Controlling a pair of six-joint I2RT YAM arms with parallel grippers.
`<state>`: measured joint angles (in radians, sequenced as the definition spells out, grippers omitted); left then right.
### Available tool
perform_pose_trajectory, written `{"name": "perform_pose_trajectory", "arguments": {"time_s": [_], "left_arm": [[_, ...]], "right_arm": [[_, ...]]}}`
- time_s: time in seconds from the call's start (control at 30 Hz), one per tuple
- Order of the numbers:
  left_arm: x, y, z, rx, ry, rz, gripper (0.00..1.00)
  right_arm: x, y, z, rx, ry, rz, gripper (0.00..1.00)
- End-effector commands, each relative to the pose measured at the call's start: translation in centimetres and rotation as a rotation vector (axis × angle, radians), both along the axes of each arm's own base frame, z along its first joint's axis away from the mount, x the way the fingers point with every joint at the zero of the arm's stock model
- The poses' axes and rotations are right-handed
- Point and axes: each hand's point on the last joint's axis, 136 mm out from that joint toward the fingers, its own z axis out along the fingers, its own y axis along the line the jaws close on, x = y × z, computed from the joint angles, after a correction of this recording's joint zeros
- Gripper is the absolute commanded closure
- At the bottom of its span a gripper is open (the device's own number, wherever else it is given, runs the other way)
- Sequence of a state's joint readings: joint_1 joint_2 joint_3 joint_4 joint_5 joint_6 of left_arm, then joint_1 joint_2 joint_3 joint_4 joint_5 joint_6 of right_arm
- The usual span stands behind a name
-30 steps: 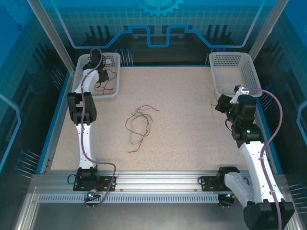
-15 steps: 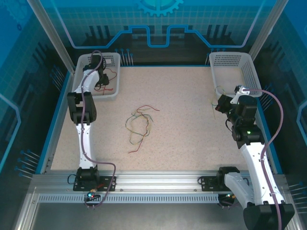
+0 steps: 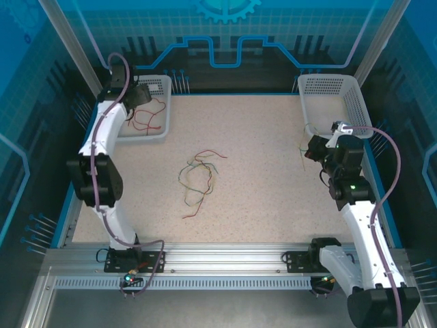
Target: Untangle the cables
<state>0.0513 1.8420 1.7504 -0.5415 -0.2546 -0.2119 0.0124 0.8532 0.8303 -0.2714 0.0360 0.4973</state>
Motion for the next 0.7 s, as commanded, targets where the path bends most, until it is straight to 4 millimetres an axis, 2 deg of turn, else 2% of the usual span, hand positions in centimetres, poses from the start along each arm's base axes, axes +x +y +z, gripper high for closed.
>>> {"name": "perform_pose_trajectory", "arguments": {"time_s": [0.0,0.03,0.13,0.2,0.27,0.4,0.47,0.53,0.67], "left_arm": [[-2.6,-5.4,1.4,-0.059,-0.099,-0.091,0.26],[-3.7,-7.5,2.0,-0.074,-0.146,-0.141,0.27],[-7.8,-15.0,3.3,-0.112,-0.280,-0.299,0.27],[-10.8,-20.1,3.3,-0.145,-0.340,-0.425,0.27],[-13.1,-23.7,2.7,-0.180,-0.356,-0.504,0.28],[-16.8,-30.3,1.8,-0.195,-0.393,-0.682,0.28],[-17.9,-32.4,1.7,-0.173,-0.412,-0.745,0.28],[-18.4,-33.6,1.6,-0.183,-0.432,-0.774,0.28],[-18.5,-34.4,1.2,-0.185,-0.452,-0.794,0.28]], "right_arm": [[0.6,0.3,0.7,-0.030,-0.010,0.019,1.00],[1.0,0.5,0.7,-0.038,-0.004,0.038,1.00],[2.1,0.8,2.7,-0.076,-0.034,0.080,1.00],[3.1,0.2,3.9,-0.118,-0.071,0.071,1.00],[4.1,-0.7,4.8,-0.137,-0.098,0.051,1.00],[7.1,-4.1,6.1,-0.147,-0.167,-0.043,1.00],[8.6,-5.9,6.4,-0.146,-0.204,-0.074,1.00],[10.1,-7.7,6.8,-0.192,-0.250,-0.121,1.00],[13.3,-11.2,6.6,-0.257,-0.273,-0.172,1.00]]}}
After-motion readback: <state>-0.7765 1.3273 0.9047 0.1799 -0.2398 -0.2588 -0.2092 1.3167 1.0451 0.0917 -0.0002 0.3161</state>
